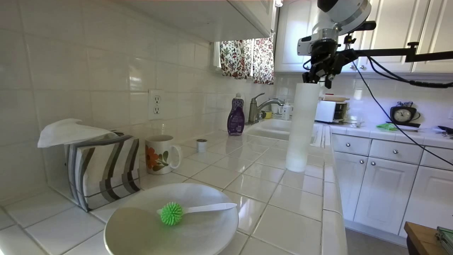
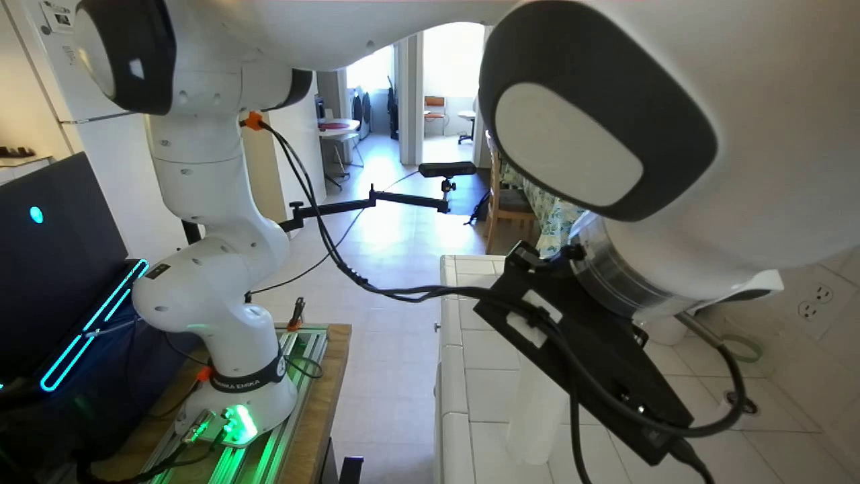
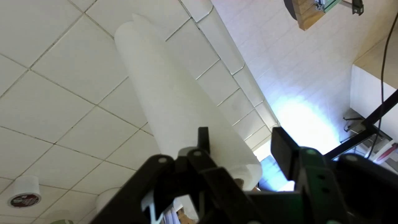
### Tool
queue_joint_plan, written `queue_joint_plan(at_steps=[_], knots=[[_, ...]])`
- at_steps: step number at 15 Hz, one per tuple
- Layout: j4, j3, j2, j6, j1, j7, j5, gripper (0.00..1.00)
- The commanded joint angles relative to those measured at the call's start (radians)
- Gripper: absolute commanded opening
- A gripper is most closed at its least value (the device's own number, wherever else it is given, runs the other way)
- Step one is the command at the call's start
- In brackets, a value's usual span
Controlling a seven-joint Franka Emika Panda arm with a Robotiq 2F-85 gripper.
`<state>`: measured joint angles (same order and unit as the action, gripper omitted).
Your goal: Unroll one piece of paper from the paper roll
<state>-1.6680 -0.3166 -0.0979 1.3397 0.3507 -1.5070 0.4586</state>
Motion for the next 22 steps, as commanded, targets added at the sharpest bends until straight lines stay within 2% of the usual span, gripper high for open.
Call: queue_joint_plan(at_steps=[1,3,5,6,7,9,15,22], knots=[[-0.027,0.004,0.020,-0.006,0.008,-0.017,-0.017,0.42],[-0.031,0.003,0.020,-0.005,0.009,-0.017,-0.019,0.30],[-0.032,0.002,0.021,-0.005,0.010,-0.017,-0.021,0.27],[-0.031,0.003,0.021,-0.005,0.009,-0.016,-0.021,0.16],[-0.031,0.003,0.021,-0.004,0.009,-0.014,-0.023,0.13],[-0.034,0.005,0.026,0.001,0.005,-0.004,-0.030,0.00],[-0.072,0.012,0.065,0.017,-0.010,0.039,-0.073,0.00],[-0.191,0.025,0.180,0.039,-0.045,0.124,-0.112,0.00]])
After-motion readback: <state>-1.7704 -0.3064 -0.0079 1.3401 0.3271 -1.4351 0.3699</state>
